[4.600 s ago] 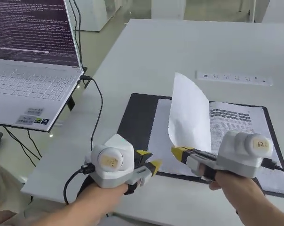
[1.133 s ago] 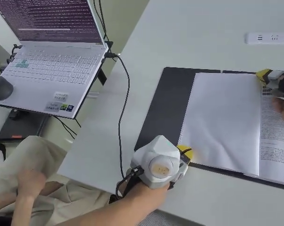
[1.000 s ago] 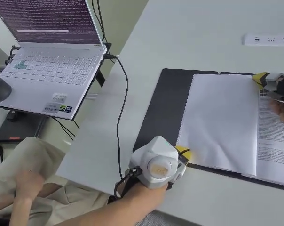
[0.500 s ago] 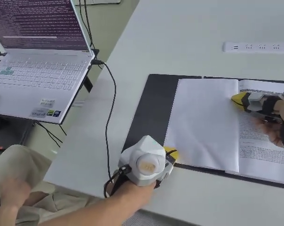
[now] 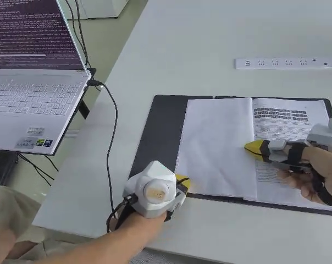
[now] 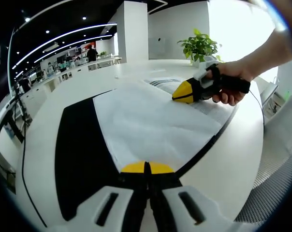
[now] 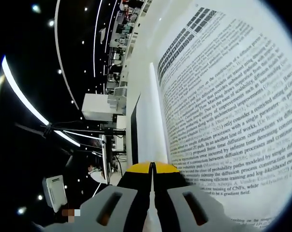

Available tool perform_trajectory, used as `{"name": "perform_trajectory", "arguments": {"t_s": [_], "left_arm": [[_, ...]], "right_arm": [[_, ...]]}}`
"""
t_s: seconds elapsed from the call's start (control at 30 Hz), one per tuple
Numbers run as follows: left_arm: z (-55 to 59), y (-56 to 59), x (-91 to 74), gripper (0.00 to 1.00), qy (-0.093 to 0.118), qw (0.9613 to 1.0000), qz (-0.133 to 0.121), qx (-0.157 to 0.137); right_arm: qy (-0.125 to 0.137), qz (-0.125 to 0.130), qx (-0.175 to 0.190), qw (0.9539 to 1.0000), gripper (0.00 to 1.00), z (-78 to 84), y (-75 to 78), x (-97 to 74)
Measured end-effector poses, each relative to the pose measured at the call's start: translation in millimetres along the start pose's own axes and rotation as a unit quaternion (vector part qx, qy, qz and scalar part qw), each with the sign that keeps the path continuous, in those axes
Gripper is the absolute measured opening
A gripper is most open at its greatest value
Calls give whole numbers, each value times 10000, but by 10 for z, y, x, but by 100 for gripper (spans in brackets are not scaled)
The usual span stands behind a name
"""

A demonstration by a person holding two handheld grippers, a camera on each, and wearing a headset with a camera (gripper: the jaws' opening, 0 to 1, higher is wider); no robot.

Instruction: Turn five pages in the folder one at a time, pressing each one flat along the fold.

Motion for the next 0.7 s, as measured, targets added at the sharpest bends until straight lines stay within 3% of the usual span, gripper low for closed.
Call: {"name": "perform_trajectory", "arguments": {"t_s": [0.7], "left_arm": [[6, 1, 5, 0, -2, 10000, -4, -38]], "right_arm": [[-785, -23, -14, 9969, 0, 699, 250, -341]]}}
Point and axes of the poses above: the centre of the closed fingertips' face, and the gripper's own axes: x roughly forward along the fingers, y roughly to its right, z roughly out of its underside, the point moved 9 cm from there along -x, roughly backward along the fingers, and after that the axes turned 12 degrees about x, right-handed, at the moved point
